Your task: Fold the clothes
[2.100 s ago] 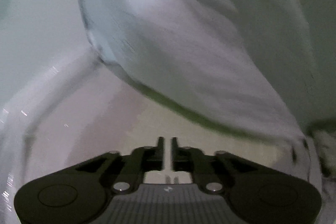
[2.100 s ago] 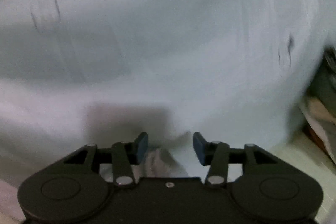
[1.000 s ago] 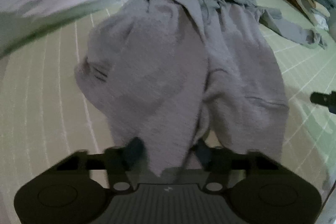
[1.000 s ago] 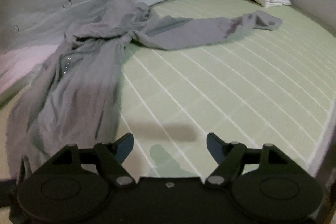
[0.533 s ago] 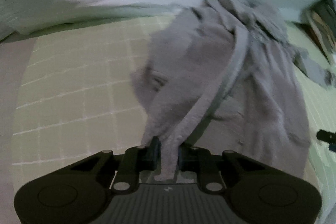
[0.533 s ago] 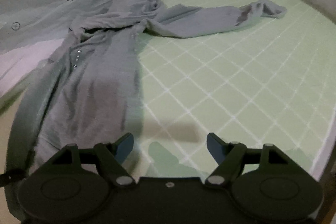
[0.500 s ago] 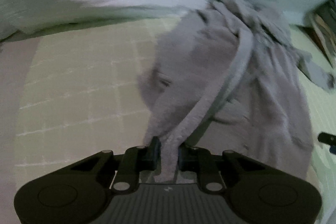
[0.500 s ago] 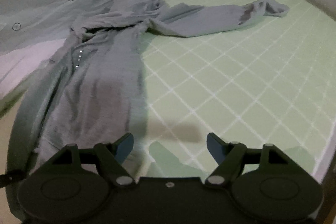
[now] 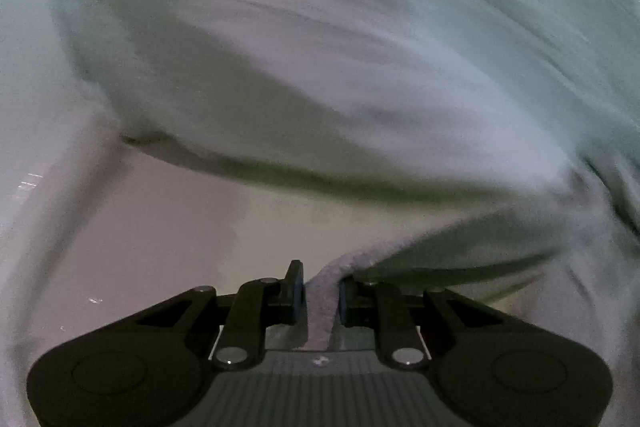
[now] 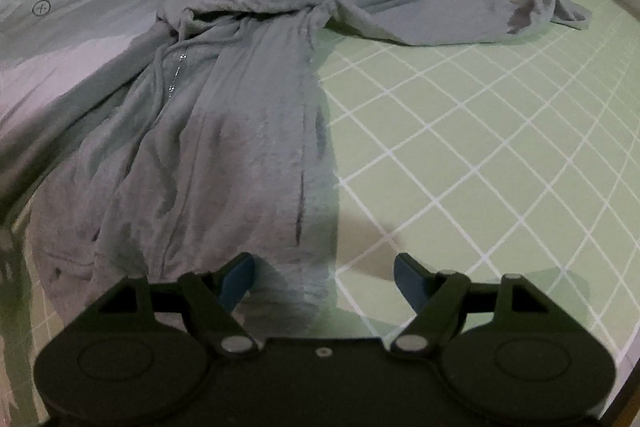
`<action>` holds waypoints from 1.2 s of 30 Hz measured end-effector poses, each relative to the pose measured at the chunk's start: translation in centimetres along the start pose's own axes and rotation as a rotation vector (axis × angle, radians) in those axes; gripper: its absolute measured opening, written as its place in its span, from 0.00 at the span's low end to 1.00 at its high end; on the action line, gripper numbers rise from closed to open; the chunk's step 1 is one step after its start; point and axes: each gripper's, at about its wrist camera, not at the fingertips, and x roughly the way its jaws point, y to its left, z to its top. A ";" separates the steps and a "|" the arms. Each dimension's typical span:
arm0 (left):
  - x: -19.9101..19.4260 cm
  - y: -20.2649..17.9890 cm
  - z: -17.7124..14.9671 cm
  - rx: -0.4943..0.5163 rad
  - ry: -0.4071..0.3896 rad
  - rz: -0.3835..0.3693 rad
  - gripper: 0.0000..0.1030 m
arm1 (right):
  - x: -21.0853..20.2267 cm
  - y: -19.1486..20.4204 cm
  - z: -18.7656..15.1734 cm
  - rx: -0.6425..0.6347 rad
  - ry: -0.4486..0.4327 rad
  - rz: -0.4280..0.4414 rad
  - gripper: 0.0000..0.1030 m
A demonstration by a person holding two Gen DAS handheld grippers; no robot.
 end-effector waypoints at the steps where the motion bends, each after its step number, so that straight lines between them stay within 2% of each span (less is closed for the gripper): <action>1: 0.1 0.3 0.4 -0.025 -0.007 0.015 0.26 | 0.1 0.1 0.1 -0.001 0.002 0.000 0.77; 5: 0.4 1.6 1.8 -0.119 -0.035 0.067 0.39 | 0.4 0.8 0.2 -0.022 0.002 -0.009 0.78; 7: 0.2 0.6 0.5 -0.106 -0.007 -0.032 0.48 | 0.6 1.1 0.4 -0.028 0.002 -0.010 0.78; 8: 0.0 -0.3 -0.4 -0.089 0.014 -0.096 0.49 | 0.7 1.1 0.5 -0.030 0.001 -0.011 0.78; 11: -0.2 -3.0 -2.3 -0.022 0.069 -0.215 0.54 | 0.9 1.3 0.9 -0.037 -0.002 -0.011 0.79; 15: 0.7 -6.2 -3.2 0.054 0.106 -0.347 0.63 | 1.1 1.6 1.3 -0.046 -0.006 -0.008 0.79; 18: 2.3 -8.1 -3.3 0.080 0.151 -0.384 0.63 | 1.3 1.7 1.6 -0.050 -0.014 0.006 0.76; 20: 3.0 -9.1 -3.3 0.080 0.194 -0.387 0.61 | 1.3 1.9 1.8 -0.061 -0.019 0.028 0.66; 21: 3.1 -9.5 -3.2 0.088 0.192 -0.391 0.59 | 1.2 2.0 1.9 -0.070 -0.022 0.044 0.52; 22: 3.1 -9.7 -3.3 0.094 0.197 -0.386 0.48 | 1.2 2.0 2.0 -0.076 -0.020 0.058 0.36; 23: 3.2 -9.8 -3.3 0.097 0.201 -0.382 0.42 | 1.2 2.0 2.1 -0.082 -0.017 0.071 0.29; 24: 3.2 -9.9 -3.4 0.085 0.204 -0.388 0.31 | 1.2 2.0 2.2 -0.088 -0.014 0.085 0.17; 27: 3.0 -9.8 -3.7 0.042 0.210 -0.382 0.16 | 1.0 1.3 2.4 -0.055 -0.022 0.109 0.10; 28: 2.8 -9.8 -3.7 0.027 0.211 -0.378 0.14 | 0.9 1.1 2.5 -0.043 -0.025 0.116 0.08; 33: -1.0 -8.8 -3.7 -0.040 0.224 -0.391 0.12 | -2.8 -1.8 3.5 -0.084 -0.123 0.123 0.07; 36: -5.0 -8.2 -4.8 -0.102 0.267 -0.471 0.12 | -5.7 -5.0 4.2 -0.068 -0.186 0.125 0.07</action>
